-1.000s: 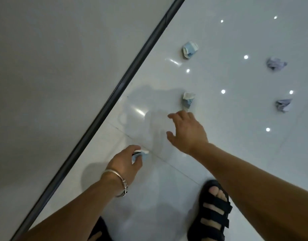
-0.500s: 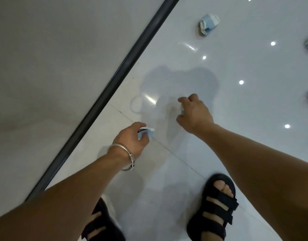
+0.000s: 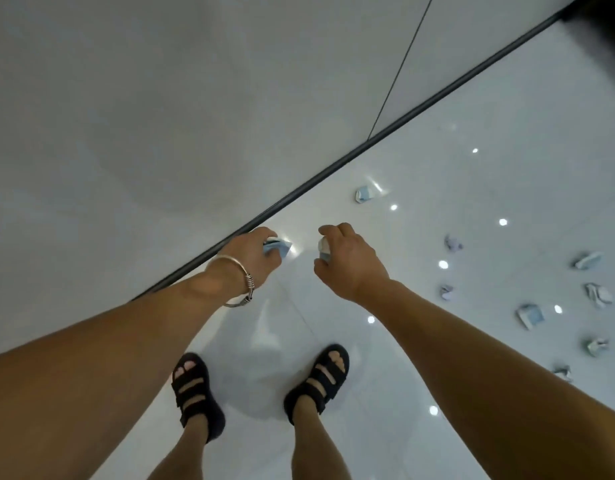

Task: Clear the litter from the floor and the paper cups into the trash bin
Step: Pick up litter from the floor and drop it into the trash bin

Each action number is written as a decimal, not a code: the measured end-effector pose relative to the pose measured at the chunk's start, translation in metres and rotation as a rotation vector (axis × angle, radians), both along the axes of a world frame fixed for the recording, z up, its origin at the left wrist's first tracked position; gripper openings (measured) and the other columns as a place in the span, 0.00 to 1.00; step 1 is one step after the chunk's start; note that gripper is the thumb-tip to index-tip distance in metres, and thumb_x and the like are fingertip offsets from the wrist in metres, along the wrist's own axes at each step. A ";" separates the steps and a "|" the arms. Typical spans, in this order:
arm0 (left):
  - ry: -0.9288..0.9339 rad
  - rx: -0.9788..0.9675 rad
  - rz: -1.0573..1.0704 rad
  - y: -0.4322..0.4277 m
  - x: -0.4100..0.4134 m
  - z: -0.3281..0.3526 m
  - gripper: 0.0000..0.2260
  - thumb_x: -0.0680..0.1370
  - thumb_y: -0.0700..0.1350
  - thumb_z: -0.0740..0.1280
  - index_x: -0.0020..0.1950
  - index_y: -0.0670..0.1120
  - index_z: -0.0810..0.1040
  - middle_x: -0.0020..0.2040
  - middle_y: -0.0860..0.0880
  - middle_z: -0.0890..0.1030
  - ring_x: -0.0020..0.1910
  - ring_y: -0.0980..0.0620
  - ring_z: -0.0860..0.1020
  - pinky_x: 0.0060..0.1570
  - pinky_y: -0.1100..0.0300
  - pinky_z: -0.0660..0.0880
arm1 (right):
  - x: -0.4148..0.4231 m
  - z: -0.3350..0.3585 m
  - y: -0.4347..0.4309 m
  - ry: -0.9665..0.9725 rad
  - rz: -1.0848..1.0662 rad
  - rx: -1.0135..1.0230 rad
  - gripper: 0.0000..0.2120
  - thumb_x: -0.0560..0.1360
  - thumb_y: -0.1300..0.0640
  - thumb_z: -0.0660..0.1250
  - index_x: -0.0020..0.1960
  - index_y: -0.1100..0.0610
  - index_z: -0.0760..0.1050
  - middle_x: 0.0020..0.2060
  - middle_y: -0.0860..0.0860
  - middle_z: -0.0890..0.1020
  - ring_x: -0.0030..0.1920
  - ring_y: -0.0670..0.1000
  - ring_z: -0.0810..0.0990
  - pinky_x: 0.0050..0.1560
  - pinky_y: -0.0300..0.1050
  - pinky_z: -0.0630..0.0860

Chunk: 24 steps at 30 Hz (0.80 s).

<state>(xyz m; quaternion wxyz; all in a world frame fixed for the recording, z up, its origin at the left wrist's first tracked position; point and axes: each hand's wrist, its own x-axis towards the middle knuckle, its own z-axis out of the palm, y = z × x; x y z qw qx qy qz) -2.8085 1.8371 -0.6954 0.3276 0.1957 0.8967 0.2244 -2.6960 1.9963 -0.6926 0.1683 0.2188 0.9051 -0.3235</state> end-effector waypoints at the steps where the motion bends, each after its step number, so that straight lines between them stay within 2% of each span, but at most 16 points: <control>1: -0.012 0.016 0.015 -0.004 0.007 0.024 0.14 0.75 0.51 0.66 0.58 0.47 0.76 0.46 0.48 0.78 0.43 0.48 0.75 0.45 0.60 0.71 | 0.002 0.026 0.000 -0.003 0.015 0.013 0.27 0.77 0.52 0.67 0.73 0.55 0.65 0.65 0.54 0.72 0.58 0.56 0.75 0.56 0.46 0.73; 4: -0.022 0.030 0.055 -0.027 0.030 0.087 0.13 0.76 0.51 0.66 0.59 0.49 0.75 0.49 0.47 0.80 0.47 0.45 0.77 0.49 0.56 0.75 | 0.010 0.099 -0.015 -0.011 0.021 0.043 0.28 0.76 0.49 0.68 0.72 0.55 0.66 0.64 0.54 0.73 0.58 0.56 0.76 0.54 0.44 0.72; 11: 0.013 0.030 0.177 -0.146 0.062 0.194 0.12 0.75 0.51 0.65 0.58 0.52 0.76 0.51 0.47 0.81 0.48 0.46 0.78 0.47 0.60 0.72 | 0.021 0.233 -0.111 0.060 0.110 0.096 0.28 0.74 0.45 0.68 0.70 0.55 0.69 0.64 0.54 0.74 0.57 0.56 0.77 0.54 0.46 0.73; 15: 0.048 0.073 0.289 -0.256 0.078 0.250 0.10 0.76 0.51 0.65 0.55 0.51 0.76 0.47 0.48 0.81 0.44 0.48 0.77 0.41 0.61 0.70 | 0.035 0.282 -0.212 0.062 0.234 0.114 0.23 0.73 0.45 0.69 0.64 0.54 0.73 0.60 0.53 0.76 0.53 0.55 0.79 0.53 0.47 0.76; 19: 0.096 0.081 0.465 -0.399 0.112 0.294 0.11 0.76 0.54 0.64 0.54 0.50 0.76 0.46 0.48 0.80 0.45 0.47 0.78 0.43 0.59 0.73 | 0.041 0.314 -0.344 0.082 0.416 0.092 0.29 0.74 0.43 0.68 0.70 0.52 0.69 0.64 0.51 0.74 0.58 0.54 0.77 0.56 0.45 0.74; 24: 0.111 0.055 0.732 -0.562 0.167 0.322 0.11 0.75 0.54 0.66 0.53 0.50 0.77 0.46 0.49 0.81 0.44 0.48 0.78 0.42 0.61 0.72 | 0.038 0.336 -0.496 0.124 0.657 0.053 0.25 0.74 0.43 0.68 0.67 0.53 0.71 0.59 0.50 0.76 0.55 0.53 0.78 0.54 0.42 0.74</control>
